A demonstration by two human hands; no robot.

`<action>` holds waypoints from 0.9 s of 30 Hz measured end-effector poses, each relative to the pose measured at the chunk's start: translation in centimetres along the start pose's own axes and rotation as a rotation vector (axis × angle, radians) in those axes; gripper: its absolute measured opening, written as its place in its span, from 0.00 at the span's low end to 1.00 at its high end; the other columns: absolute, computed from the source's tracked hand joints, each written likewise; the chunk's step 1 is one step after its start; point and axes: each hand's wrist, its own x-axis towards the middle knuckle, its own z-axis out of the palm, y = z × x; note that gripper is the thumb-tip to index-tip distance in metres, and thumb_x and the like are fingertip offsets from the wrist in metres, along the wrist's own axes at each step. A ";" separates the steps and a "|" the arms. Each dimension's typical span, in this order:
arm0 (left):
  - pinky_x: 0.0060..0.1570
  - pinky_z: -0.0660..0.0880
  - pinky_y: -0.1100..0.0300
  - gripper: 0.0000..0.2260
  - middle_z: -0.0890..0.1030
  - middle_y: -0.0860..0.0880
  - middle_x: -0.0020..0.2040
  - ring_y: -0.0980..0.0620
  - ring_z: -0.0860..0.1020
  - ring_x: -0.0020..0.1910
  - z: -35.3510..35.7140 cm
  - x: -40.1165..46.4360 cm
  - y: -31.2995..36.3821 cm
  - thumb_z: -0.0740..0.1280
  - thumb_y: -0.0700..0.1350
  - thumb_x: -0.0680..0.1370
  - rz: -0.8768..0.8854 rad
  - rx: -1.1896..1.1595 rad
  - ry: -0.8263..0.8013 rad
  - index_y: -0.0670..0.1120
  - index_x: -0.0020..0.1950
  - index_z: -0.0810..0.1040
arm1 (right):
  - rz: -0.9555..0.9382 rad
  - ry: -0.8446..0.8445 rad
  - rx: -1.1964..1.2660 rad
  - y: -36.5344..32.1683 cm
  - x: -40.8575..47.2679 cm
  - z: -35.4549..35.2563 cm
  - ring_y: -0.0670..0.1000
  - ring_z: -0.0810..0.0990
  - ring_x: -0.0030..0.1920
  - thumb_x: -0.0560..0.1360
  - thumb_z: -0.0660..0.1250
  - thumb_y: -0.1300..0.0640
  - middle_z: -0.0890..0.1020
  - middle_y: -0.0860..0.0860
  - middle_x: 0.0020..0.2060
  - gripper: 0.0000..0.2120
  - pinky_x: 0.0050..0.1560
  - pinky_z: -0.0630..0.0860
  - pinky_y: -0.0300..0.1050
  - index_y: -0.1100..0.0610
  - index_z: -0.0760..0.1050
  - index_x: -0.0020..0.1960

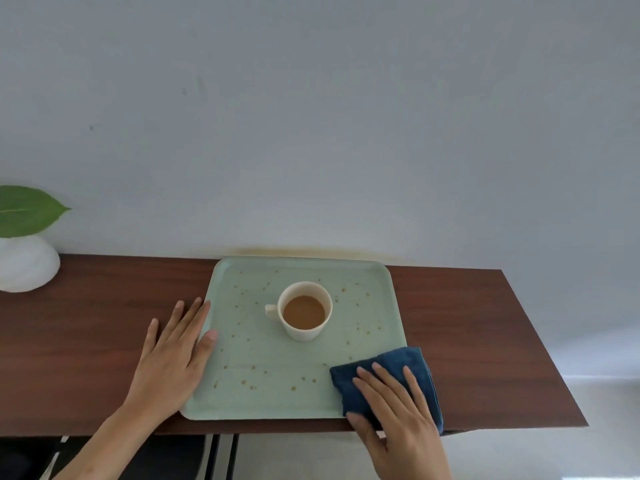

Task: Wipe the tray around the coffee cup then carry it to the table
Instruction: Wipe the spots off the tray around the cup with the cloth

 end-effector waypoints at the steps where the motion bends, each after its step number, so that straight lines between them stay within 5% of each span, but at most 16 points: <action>1: 0.81 0.40 0.46 0.28 0.49 0.60 0.83 0.60 0.40 0.81 -0.1 0.4 0.0 0.41 0.66 0.82 0.010 0.015 -0.008 0.61 0.82 0.47 | -0.001 -0.030 -0.042 0.0 -0.1 -0.2 0.47 0.72 0.75 0.81 0.63 0.38 0.77 0.41 0.72 0.22 0.75 0.65 0.66 0.48 0.81 0.68; 5: 0.81 0.40 0.43 0.27 0.47 0.59 0.83 0.58 0.38 0.82 -0.1 1.3 -0.6 0.39 0.63 0.83 0.049 0.088 -0.028 0.61 0.82 0.42 | 0.018 -0.178 -0.212 0.5 0.2 -0.6 0.51 0.68 0.78 0.82 0.56 0.38 0.71 0.42 0.77 0.24 0.74 0.60 0.73 0.44 0.75 0.74; 12: 0.81 0.45 0.39 0.27 0.48 0.56 0.84 0.54 0.40 0.83 0.5 1.3 -0.9 0.41 0.58 0.84 0.077 0.143 0.005 0.58 0.83 0.41 | 0.151 -0.285 -0.215 1.2 2.9 0.3 0.47 0.61 0.81 0.81 0.57 0.37 0.65 0.40 0.80 0.30 0.77 0.51 0.67 0.46 0.66 0.79; 17: 0.80 0.47 0.38 0.27 0.50 0.55 0.84 0.54 0.42 0.83 0.7 1.3 -1.0 0.42 0.58 0.84 0.082 0.150 0.014 0.57 0.83 0.42 | 0.213 -0.359 -0.171 2.3 7.7 0.6 0.41 0.45 0.83 0.83 0.50 0.36 0.55 0.38 0.82 0.30 0.80 0.38 0.63 0.44 0.57 0.83; 27: 0.80 0.47 0.39 0.27 0.50 0.56 0.84 0.54 0.42 0.83 0.6 1.4 -0.7 0.41 0.57 0.84 0.047 0.177 -0.002 0.57 0.83 0.41 | 0.249 -0.382 -0.161 4.4 15.5 2.2 0.45 0.44 0.83 0.85 0.48 0.38 0.53 0.42 0.84 0.30 0.80 0.36 0.67 0.47 0.53 0.83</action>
